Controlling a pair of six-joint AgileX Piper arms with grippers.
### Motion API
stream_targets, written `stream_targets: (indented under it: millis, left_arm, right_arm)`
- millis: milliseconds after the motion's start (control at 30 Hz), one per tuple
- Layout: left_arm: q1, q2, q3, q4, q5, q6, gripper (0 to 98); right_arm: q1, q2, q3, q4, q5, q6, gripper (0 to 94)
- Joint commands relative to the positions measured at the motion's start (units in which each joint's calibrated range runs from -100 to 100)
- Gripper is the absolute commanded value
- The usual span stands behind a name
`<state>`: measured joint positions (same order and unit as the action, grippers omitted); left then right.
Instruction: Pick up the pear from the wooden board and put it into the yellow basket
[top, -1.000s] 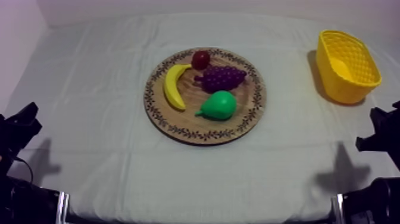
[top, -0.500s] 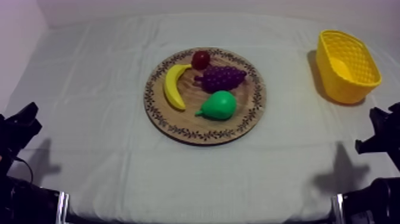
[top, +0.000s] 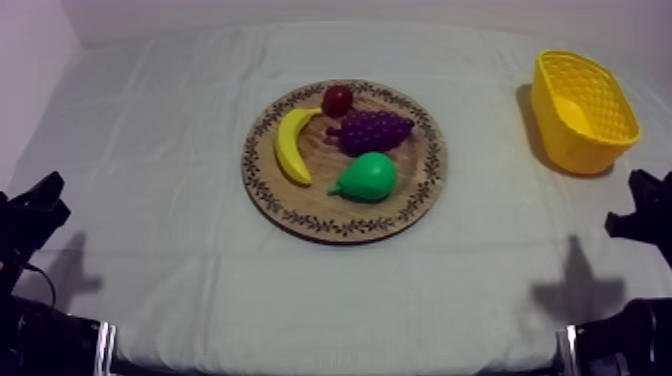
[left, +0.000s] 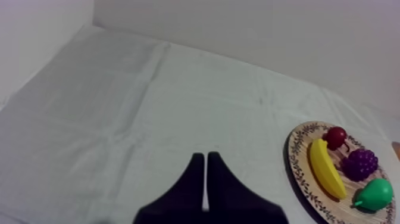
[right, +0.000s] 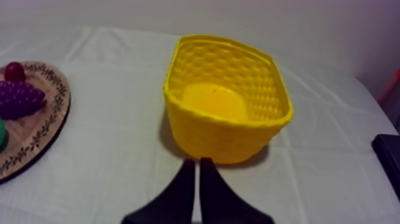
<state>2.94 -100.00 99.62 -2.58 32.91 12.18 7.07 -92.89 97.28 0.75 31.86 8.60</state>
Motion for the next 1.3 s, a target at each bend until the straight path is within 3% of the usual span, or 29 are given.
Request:
stream_targets:
  millis: [0, 233, 433, 900, 1100, 1267]
  left_arm:
    - [0.0, 0.0, 0.0, 0.01, 0.0, 0.0, 0.1]
    - [0.0, 0.0, 0.0, 0.01, 0.0, 0.0, 0.1]
    - [0.0, 0.0, 0.0, 0.01, 0.0, 0.0, 0.1]
    - [0.0, 0.0, 0.0, 0.01, 0.0, 0.0, 0.1]
    - [0.0, 0.0, 0.0, 0.01, 0.0, 0.0, 0.1]
    - [0.0, 0.0, 0.0, 0.01, 0.0, 0.0, 0.1]
  right_arm:
    - [0.6, 3.5, -2.7, -0.5, -1.8, 0.1, 0.3]
    - [1.4, 15.2, -13.9, -2.2, -5.0, 0.9, 0.3]
    - [0.7, 26.2, -26.5, -5.5, -2.9, 3.1, 0.3]
    - [-3.4, 48.3, -59.0, -12.2, 16.1, 9.9, 0.3]
    - [-4.3, 56.5, -68.8, -16.0, 27.1, 16.6, 0.3]
    - [-5.9, 62.0, -72.6, -18.5, 32.6, 22.4, 0.3]
